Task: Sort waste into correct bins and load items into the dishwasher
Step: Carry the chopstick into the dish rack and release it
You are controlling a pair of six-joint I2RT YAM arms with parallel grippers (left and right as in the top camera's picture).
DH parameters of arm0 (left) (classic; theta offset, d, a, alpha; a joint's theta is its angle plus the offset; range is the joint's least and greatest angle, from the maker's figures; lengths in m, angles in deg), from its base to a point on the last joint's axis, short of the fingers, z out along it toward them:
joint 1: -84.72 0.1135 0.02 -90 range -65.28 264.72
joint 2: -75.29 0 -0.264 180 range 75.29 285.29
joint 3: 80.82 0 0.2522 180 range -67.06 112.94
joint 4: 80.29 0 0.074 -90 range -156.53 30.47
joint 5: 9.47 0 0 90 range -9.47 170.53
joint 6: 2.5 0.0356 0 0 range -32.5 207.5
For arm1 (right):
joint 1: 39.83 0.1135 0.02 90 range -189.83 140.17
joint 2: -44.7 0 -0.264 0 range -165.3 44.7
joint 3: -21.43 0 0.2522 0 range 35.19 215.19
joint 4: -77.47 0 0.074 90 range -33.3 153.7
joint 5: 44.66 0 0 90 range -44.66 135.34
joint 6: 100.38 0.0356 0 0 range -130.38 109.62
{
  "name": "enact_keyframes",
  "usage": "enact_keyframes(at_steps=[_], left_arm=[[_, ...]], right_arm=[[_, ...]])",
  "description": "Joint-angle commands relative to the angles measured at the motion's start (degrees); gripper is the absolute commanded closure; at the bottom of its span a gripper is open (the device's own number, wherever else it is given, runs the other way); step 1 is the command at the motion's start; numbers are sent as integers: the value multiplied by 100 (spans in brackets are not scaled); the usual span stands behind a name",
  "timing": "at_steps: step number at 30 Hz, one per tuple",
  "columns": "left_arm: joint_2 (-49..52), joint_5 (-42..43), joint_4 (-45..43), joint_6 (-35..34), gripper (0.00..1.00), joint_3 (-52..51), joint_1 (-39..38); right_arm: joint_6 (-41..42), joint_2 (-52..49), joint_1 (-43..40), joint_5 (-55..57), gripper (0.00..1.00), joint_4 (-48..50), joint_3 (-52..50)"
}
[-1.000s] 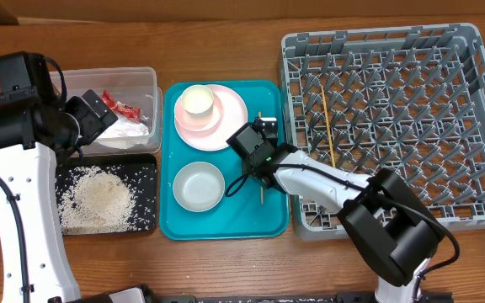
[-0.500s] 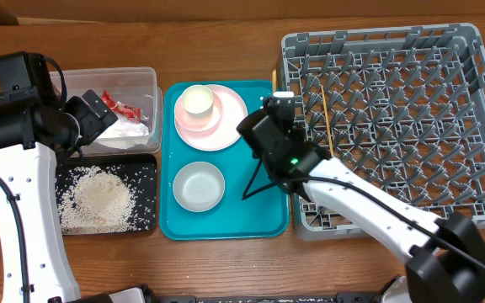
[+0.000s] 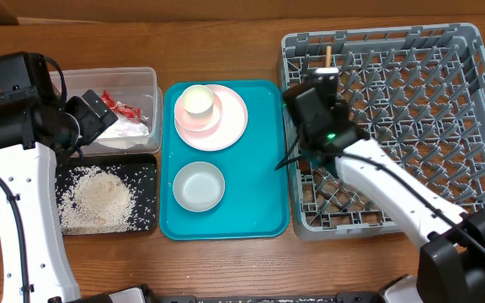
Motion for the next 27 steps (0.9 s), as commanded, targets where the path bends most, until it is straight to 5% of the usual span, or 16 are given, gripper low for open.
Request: enact_keyframes(at_steps=[1, 9, 18, 27], left_arm=[[26, 22, -9, -15, 0, -20, 11], [26, 24, -9, -15, 0, -20, 11], [26, 22, -9, -15, 0, -20, 11], [26, 24, -9, -15, 0, -20, 11]], right_arm=[[-636, 101, -291, -951, 96, -37, 85], [-872, 101, -713, -1692, 95, -92, 85], [-870, 101, -739, -1703, 66, -282, 85], [-573, 114, -678, -3375, 60, -505, 164]])
